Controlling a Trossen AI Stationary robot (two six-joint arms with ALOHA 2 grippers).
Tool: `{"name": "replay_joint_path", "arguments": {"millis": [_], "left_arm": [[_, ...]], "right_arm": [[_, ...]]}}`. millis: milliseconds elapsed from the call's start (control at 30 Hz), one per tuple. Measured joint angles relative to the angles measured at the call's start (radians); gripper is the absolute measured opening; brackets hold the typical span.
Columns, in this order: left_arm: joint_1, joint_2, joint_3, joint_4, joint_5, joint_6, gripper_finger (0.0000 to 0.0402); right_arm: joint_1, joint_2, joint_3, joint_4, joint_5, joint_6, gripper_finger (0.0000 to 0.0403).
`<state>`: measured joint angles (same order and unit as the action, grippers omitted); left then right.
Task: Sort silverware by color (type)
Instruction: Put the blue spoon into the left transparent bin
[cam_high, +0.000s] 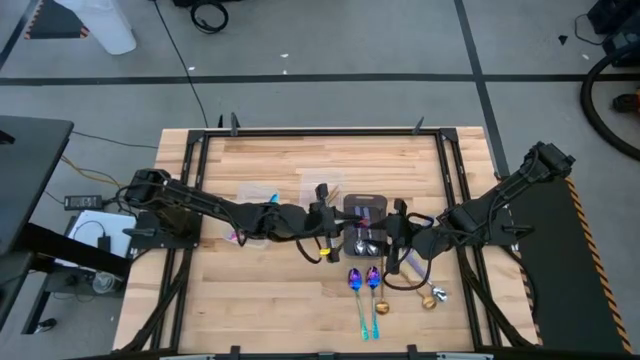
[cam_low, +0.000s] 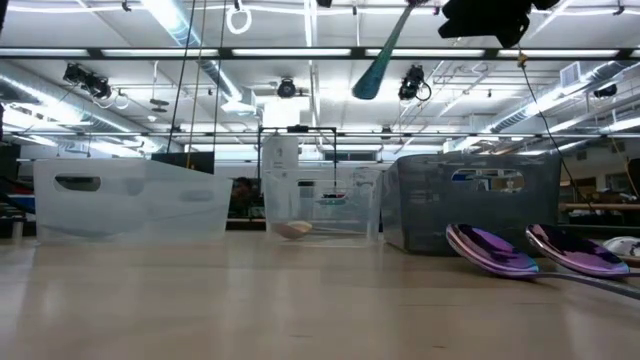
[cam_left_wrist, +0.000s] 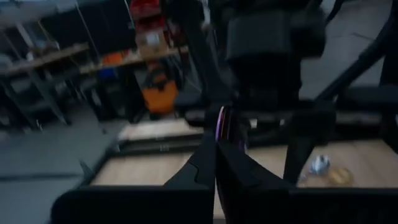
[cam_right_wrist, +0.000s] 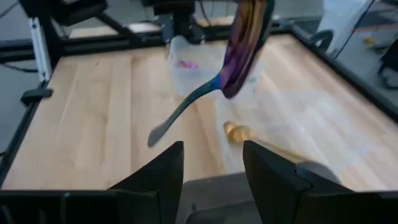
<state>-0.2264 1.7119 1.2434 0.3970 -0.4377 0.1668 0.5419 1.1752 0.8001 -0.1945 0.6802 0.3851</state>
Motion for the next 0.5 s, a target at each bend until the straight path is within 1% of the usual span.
{"name": "replay_joint_path", "arguments": {"millis": [233, 500], "left_arm": [[0.0, 0.0, 0.0, 0.131, -0.006, 0.105, 0.0011], [0.0, 0.0, 0.0, 0.214, -0.005, 0.182, 0.0011]], "right_arm": [[-0.015, 0.0, 0.0, 0.112, 0.01, -0.097, 0.0176], [-0.054, 0.0, 0.0, 0.212, 0.008, -0.19, 0.0175]]}}
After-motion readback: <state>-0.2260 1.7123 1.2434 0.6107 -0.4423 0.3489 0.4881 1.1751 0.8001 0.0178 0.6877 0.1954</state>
